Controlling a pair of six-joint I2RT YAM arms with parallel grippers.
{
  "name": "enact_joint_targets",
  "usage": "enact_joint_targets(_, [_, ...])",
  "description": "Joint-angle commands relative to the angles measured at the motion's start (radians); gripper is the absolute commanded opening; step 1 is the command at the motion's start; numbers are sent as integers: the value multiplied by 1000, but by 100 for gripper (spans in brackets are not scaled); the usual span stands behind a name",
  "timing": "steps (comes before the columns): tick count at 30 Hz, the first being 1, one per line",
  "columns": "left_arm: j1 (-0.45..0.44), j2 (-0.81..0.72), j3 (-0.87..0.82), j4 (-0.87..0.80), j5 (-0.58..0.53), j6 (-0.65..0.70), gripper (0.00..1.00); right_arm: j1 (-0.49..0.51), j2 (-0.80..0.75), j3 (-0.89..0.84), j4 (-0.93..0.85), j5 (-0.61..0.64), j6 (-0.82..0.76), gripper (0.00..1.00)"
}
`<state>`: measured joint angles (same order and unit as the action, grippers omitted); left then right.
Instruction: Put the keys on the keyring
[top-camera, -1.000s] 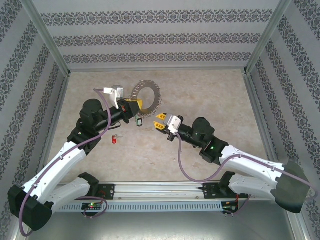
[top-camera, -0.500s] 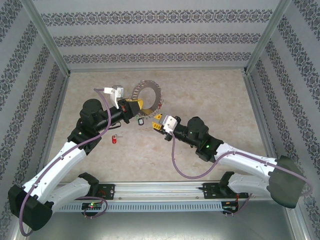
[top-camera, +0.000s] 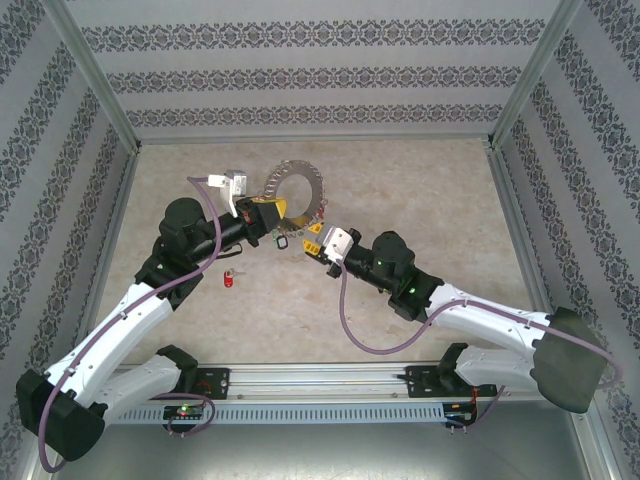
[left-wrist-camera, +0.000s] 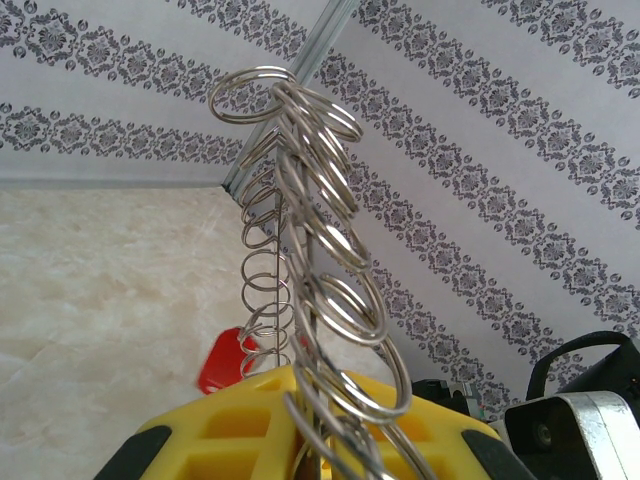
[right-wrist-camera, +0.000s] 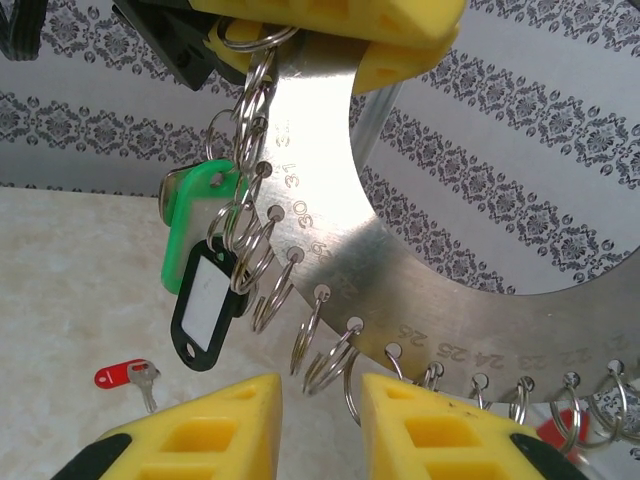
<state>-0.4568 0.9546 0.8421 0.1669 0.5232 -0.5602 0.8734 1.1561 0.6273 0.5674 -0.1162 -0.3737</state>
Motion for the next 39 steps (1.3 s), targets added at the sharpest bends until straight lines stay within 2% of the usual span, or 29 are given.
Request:
enact_joint_targets(1, [7, -20, 37, 108, 28, -19, 0, 9, 14, 37, 34, 12, -10, 26])
enact_joint_targets(15, [6, -12, 38, 123, 46, -28, 0, 6, 47, 55, 38, 52, -6, 19])
enact_joint_targets(32, [6, -13, 38, 123, 45, -26, 0, 6, 40, 47, 32, 49, -8, 23])
enact_joint_targets(36, [7, -14, 37, 123, 46, -27, 0, 6, 40, 47, 34, 48, -10, 16])
enact_joint_targets(39, [7, -14, 37, 123, 46, -27, 0, 6, 44, 52, 35, 49, -8, 16])
